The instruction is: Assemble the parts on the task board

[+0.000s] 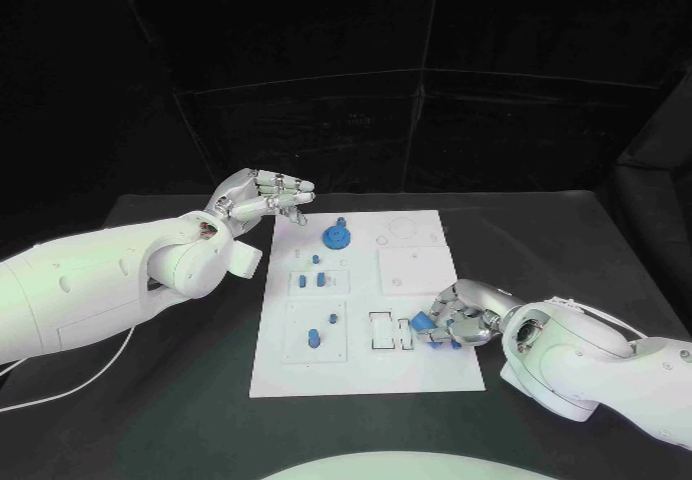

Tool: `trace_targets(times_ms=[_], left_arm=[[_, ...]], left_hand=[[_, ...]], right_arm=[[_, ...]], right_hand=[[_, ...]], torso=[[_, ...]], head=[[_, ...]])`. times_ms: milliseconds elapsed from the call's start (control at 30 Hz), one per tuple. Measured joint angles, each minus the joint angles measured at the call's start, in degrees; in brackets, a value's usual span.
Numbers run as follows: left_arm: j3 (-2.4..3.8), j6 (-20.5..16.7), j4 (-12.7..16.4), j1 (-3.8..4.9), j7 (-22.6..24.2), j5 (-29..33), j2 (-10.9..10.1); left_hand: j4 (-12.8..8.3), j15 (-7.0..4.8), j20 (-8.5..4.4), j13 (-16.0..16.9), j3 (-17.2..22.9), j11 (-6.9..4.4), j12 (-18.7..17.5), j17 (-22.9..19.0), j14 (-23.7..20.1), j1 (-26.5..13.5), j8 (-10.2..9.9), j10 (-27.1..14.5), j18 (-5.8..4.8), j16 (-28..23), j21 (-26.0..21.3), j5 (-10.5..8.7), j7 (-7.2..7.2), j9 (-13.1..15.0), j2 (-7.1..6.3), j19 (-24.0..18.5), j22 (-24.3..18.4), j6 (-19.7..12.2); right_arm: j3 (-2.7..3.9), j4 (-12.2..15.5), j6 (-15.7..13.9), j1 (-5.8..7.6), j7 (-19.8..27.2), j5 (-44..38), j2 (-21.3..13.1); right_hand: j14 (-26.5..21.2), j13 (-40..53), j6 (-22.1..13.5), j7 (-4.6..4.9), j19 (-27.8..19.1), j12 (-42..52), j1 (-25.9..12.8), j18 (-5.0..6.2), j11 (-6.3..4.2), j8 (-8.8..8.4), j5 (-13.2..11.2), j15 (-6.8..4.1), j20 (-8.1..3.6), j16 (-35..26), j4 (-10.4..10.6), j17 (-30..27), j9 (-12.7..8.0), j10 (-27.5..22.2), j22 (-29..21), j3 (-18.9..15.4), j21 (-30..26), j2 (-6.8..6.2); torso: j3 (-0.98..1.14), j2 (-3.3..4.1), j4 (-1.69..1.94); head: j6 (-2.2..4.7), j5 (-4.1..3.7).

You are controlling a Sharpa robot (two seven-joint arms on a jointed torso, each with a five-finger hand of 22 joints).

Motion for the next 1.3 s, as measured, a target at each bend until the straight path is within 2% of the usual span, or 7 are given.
trace_targets(times_ms=[233, 533, 800, 867, 933, 1200, 1300], left_arm=[[0.00, 0.0, 0.0, 0.00, -0.1, 0.0, 0.0], [0.00, 0.1, 0.1, 0.00, -0.2, 0.0, 0.0], [0.00, 0.2, 0.1, 0.00, -0.2, 0.0, 0.0], [0.00, 0.2, 0.1, 0.00, -0.2, 0.0, 0.0], [-0.01, 0.2, 0.2, 0.00, -0.3, 0.0, 0.0], [-0.01, 0.3, 0.3, 0.00, -0.3, 0.0, -0.1], [-0.01, 0.3, 0.3, 0.00, -0.3, 0.0, -0.1]], left_hand=[[0.0, 0.00, 0.00, 0.0, 0.0, 0.00, 0.0, 0.0, 0.0, 0.0, 0.0, 0.0, 0.00, 0.0, 0.0, 0.00, 0.00, 0.0, 0.00, 0.0, 0.0, 0.0], [-0.2, 0.00, 0.00, 0.0, -0.2, 0.00, 0.0, -0.1, 0.0, -0.2, 0.0, 0.0, 0.00, 0.0, -0.4, 0.00, 0.00, -0.1, 0.22, 0.0, -0.1, 0.0], [-0.2, 0.00, 0.00, 0.0, -0.2, 0.00, 0.0, -0.1, 0.0, -0.2, 0.0, 0.0, 0.00, 0.0, -0.4, 0.00, 0.00, -0.1, 0.22, 0.0, -0.1, 0.0], [-0.2, 0.00, 0.00, 0.0, -0.2, 0.00, 0.0, -0.1, 0.0, -0.2, 0.0, 0.0, 0.00, 0.0, -0.4, 0.00, 0.00, -0.1, 0.22, 0.0, -0.1, 0.0], [-0.2, 0.00, 0.00, 0.0, -0.2, 0.00, 0.0, -0.1, 0.0, -0.2, 0.0, 0.0, 0.00, 0.0, -0.4, 0.00, 0.00, -0.1, 0.22, 0.0, -0.1, 0.0], [-0.2, 0.00, 0.00, 0.0, -0.2, 0.00, 0.0, -0.1, 0.0, 0.0, 0.0, 0.0, 0.00, 0.0, -0.4, 0.00, 0.00, -0.1, 0.43, 0.0, -0.2, 0.0], [-0.2, 0.00, 0.00, 0.0, -0.2, 0.00, 0.0, -0.1, 0.0, 0.0, 0.0, 0.0, 0.00, 0.0, -0.4, 0.00, 0.00, -0.1, 0.43, 0.0, -0.2, 0.0]], right_arm=[[-0.17, 2.4, -2.9, -0.20, 0.3, 3.0, -1.2], [-0.12, 3.9, -6.4, -0.15, 2.2, 6.5, -0.2], [-0.11, 2.6, -7.1, -0.15, 2.2, 7.6, 3.4], [-0.11, 2.1, -7.0, -0.15, 1.8, 7.6, 4.3], [-0.11, 1.7, -7.0, -0.15, 1.3, 7.4, 5.0], [-0.11, 0.3, -7.1, -0.15, -1.2, 6.1, 7.2], [-0.11, 0.1, -7.0, -0.15, -1.9, 5.6, 7.5]], right_hand=[[0.0, 0.0, 0.5, 0.09, 0.2, 0.0, -0.5, 0.00, -0.40, 1.29, 0.3, 0.00, -0.20, 0.0, 0.1, 0.0, 0.0, 0.4, 0.0, -0.3, 0.0, 0.51], [0.0, 0.0, 1.0, 0.56, 0.4, -0.3, -1.4, 0.00, -1.03, 1.95, 0.5, -0.47, -0.41, 0.0, 0.8, 0.0, 0.0, 0.6, 0.0, -0.4, 0.0, 1.38], [-0.1, 0.0, 1.7, 0.84, 0.3, -1.1, -3.6, 0.00, -2.27, 4.67, 1.3, -1.52, -1.34, 0.0, 2.7, 0.0, 0.3, 0.6, 0.0, -1.9, 0.0, 1.35], [0.0, 0.0, 2.0, 0.55, 0.3, -1.5, -3.8, 0.00, -2.58, 5.28, 1.3, -1.90, -1.74, 0.0, 3.1, 0.0, 2.6, 0.5, 0.0, -2.4, 0.0, 1.44], [0.1, 0.0, 2.0, 0.55, 0.3, -1.6, -4.1, 0.00, -2.83, 5.93, 1.3, -2.02, -1.74, 0.0, 3.6, 0.0, 2.7, 0.5, 0.0, -2.5, 0.0, 1.82], [0.0, 0.0, 2.2, 0.34, 0.3, -1.9, -4.3, 0.00, -2.98, 7.04, 1.1, -2.29, -2.15, -0.3, 4.4, -0.1, 4.5, 0.7, 0.0, -3.2, 0.0, 1.70], [0.1, 0.0, 2.8, -0.31, 0.2, -2.0, -4.7, 0.01, -2.99, 7.49, 0.6, -2.38, -2.28, -0.3, 4.9, -0.2, 4.7, 0.7, 0.0, -3.6, 0.0, 1.72]], torso=[[-0.01, -0.03, -0.02], [-0.02, -0.03, 0.08], [-0.02, 0.05, 0.08], [-0.02, 0.05, 0.08], [-0.03, 0.05, 0.08], [-0.03, 0.09, 0.03], [-0.03, 0.08, 0.01]], head=[[0.10, 0.01], [0.15, 0.22], [0.12, 0.46], [0.12, 0.51], [0.12, 0.56], [0.01, 0.81], [-0.12, 0.92]])
